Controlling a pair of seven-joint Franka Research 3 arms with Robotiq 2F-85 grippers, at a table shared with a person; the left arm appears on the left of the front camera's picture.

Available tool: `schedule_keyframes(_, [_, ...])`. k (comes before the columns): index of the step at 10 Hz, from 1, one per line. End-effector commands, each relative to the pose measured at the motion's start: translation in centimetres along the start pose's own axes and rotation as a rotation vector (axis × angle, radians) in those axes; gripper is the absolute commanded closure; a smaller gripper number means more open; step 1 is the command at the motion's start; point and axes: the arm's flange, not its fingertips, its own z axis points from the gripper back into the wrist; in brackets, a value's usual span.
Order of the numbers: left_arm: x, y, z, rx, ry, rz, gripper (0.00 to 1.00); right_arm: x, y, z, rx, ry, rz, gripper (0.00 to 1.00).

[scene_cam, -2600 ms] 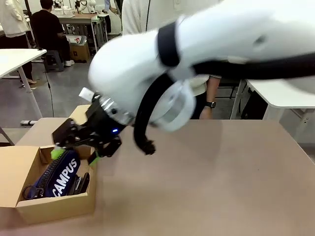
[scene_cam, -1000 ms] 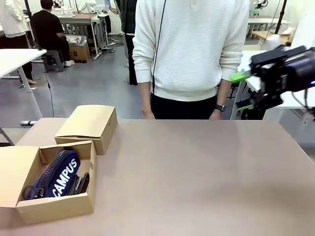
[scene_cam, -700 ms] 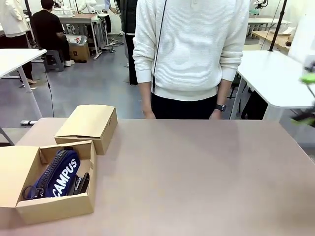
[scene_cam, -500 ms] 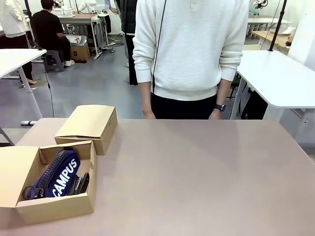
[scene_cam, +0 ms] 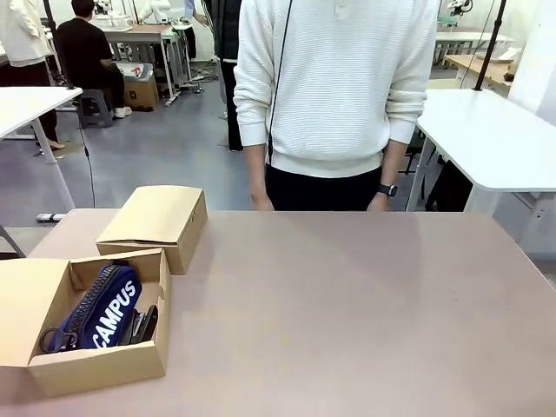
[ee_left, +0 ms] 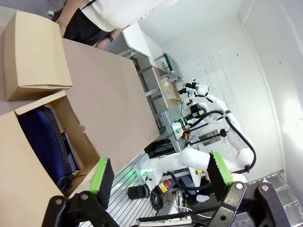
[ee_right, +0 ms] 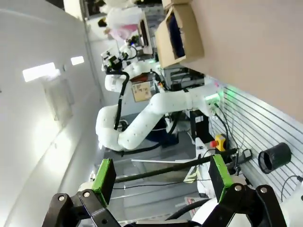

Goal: Place items inside the box.
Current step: Pick up a Pencil pouch or Stapler and place it inside the Mailer Box closest to the robot, then close the lid of the Mailer Box closest to the robot.

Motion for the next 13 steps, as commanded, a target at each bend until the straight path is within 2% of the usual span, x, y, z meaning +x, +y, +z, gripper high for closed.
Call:
schedule_keyframes(1, [-0.16, -0.11, 0.06, -0.011, 0.001, -0.021, 0.0, -1.78, 2.01, 1.36, 0.036, 0.07, 0.039, 0.0])
schedule_keyframes(13, [0.0, -0.02, 0.0, 0.0, 0.0, -0.001, 0.0, -1.78, 2.01, 1.36, 0.036, 0.07, 0.039, 0.0])
